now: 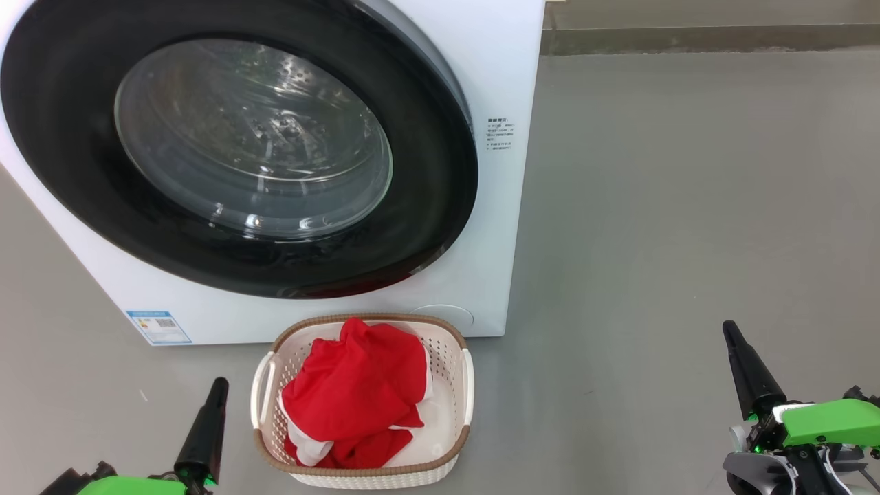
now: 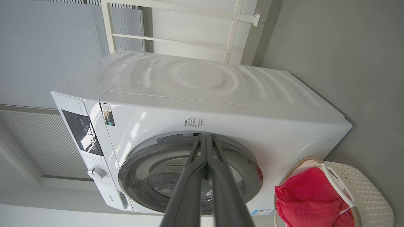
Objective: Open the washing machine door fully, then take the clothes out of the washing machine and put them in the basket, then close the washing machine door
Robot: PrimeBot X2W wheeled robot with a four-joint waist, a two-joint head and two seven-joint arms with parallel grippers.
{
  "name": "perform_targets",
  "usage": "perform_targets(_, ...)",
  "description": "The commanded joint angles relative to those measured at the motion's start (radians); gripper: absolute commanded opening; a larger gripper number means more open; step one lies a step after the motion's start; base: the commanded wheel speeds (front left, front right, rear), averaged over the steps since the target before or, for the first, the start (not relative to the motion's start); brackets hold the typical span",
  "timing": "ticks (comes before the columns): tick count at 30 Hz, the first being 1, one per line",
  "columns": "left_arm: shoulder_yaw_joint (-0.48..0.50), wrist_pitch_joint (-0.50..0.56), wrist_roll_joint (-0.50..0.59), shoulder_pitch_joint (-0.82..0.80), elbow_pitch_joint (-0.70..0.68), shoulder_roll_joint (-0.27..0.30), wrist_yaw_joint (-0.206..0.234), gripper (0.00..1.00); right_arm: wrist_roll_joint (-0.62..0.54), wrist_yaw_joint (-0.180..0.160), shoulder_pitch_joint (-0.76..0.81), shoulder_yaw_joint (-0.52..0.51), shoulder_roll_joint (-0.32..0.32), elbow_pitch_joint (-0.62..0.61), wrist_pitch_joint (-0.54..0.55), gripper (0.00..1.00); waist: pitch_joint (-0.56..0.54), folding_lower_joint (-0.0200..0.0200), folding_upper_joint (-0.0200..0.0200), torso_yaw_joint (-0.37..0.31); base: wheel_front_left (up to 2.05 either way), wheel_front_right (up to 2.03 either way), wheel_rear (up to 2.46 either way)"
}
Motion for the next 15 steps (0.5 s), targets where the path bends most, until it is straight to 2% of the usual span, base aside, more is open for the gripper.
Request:
perform_targets(1, 0.035, 0.003, -0.007, -0.039, -0.022, 0.011, -0.007, 0.00, -0.001, 0.001, -0.043, 0.016, -0.011, -0.029, 0.005, 0.00, 0.000, 0.0000, 0.0000, 0.000, 0.00, 0.00, 0.00)
perform_targets(15, 0.035, 0.003, -0.007, -0.039, -0.022, 0.011, -0.007, 0.00, -0.001, 0.001, -0.043, 0.015, -0.010, -0.029, 0.006, 0.00, 0.000, 0.0000, 0.0000, 0.000, 0.00, 0.00, 0.00)
